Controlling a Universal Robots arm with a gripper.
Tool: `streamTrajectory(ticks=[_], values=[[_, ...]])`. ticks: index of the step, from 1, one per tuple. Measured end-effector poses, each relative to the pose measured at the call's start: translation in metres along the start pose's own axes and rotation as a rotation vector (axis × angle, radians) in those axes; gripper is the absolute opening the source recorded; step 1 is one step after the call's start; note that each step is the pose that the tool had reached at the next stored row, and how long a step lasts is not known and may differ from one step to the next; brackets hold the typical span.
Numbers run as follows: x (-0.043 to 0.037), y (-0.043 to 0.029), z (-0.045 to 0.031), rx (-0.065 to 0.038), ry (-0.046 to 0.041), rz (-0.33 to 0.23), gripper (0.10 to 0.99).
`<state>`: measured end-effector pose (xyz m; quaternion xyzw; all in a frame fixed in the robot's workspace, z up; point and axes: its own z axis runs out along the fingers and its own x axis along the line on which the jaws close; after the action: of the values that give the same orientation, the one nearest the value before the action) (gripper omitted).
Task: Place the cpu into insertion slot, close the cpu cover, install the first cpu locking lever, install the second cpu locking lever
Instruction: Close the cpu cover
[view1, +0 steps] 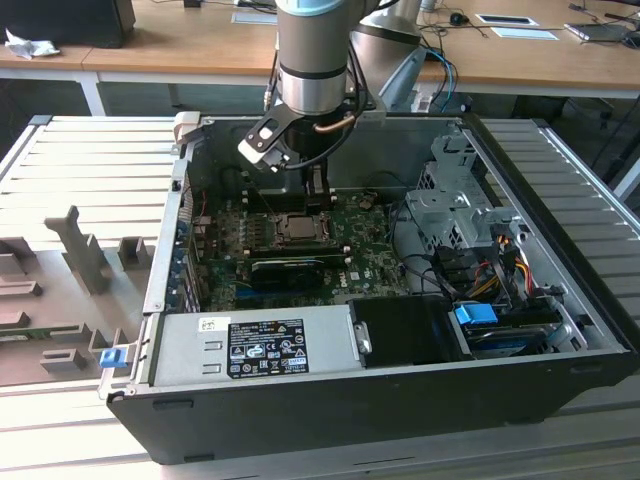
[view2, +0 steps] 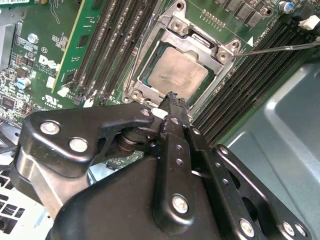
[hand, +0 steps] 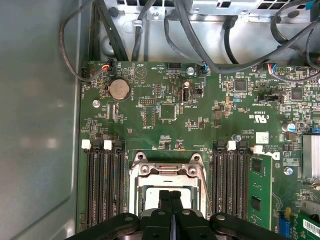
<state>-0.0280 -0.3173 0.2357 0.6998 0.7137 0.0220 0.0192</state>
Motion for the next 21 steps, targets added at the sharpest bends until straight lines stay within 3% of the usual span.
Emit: streamTrajectory(ticks=[17, 21], values=[[0.0001, -0.0064, 0.0028, 0.000, 0.0018, 0.000, 0.106], [0.0001, -0.0108, 0.0085, 0.000, 0.0033, -0.002, 0.106]])
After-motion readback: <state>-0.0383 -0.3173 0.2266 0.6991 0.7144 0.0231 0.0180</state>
